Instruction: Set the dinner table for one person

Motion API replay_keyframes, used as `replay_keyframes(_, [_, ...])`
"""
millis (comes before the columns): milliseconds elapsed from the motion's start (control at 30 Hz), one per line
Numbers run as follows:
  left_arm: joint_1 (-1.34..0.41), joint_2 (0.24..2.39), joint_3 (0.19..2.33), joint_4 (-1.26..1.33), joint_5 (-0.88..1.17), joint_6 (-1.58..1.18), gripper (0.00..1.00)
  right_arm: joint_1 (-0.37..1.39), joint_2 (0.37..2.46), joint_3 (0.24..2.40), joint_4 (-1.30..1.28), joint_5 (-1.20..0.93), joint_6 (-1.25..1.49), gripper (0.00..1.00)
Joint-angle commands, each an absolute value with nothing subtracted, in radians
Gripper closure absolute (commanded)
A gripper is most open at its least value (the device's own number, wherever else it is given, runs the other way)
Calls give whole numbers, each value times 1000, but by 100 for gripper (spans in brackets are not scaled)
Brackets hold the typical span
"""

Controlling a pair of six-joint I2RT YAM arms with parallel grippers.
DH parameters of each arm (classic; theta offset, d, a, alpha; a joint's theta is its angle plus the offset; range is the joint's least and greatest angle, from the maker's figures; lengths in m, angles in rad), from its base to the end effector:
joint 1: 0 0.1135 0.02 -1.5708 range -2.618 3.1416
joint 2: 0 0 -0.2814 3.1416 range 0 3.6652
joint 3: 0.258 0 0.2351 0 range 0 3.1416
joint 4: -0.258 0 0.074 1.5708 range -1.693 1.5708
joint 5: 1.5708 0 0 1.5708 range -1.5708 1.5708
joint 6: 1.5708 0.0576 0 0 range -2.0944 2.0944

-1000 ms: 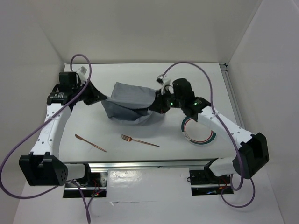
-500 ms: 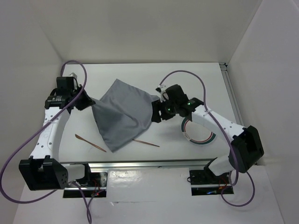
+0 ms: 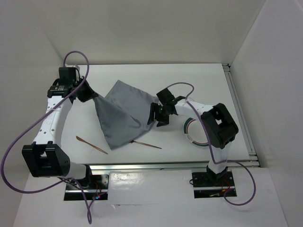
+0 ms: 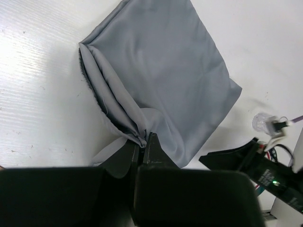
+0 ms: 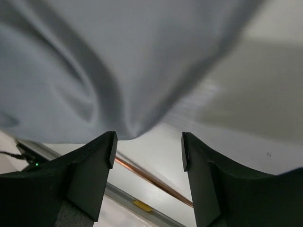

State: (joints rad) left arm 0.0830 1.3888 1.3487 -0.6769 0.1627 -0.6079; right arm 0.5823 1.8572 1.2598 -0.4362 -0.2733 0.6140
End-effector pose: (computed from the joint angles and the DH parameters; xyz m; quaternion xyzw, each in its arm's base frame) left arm 0.2970 0.0153 0.3551 -0.2755 0.8650 -0.1785 0.3794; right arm 0.3150 0.2261 0.1939 -0.0210 0.9556 0.2566 0.1433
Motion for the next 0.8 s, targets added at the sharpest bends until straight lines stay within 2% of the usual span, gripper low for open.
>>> replay_keyframes(0, [86, 1403, 1385, -649, 178, -615, 100, 577, 1873, 1180, -312, -247, 842, 33])
replay_keyframes(100, [86, 1404, 1385, -649, 178, -604, 100, 597, 1900, 1158, -278, -212, 903, 33])
replay_keyframes(233, [95, 1413, 1396, -649, 178, -595, 100, 597, 1951, 1149, -229, -189, 928, 39])
replay_keyframes(300, [95, 1413, 1416, -649, 187, -595, 100, 597, 1977, 1176, -229, -155, 928, 53])
replay_keyframes(333, [95, 1413, 1416, -649, 187, -595, 100, 606, 2009, 1213, -229, -143, 916, 65])
replay_keyframes(367, [95, 1413, 1430, -649, 187, -595, 100, 606, 2028, 1239, -229, -127, 916, 78])
replay_keyframes(400, [95, 1422, 1445, -649, 187, -586, 100, 606, 2049, 1274, -253, -98, 890, 100])
replay_keyframes(533, [113, 1443, 1496, -670, 178, -575, 100, 571, 2127, 1524, -353, -32, 802, 100])
replay_keyframes(667, [114, 1473, 1542, -693, 187, -555, 100, 483, 2229, 1789, -405, -64, 712, 100])
replay_keyframes(700, [114, 1485, 1542, -702, 227, -555, 100, 441, 2320, 1959, -467, -93, 675, 100])
replay_keyframes(767, [98, 1485, 1523, -703, 294, -555, 100, 401, 2428, 2153, -537, -124, 640, 100])
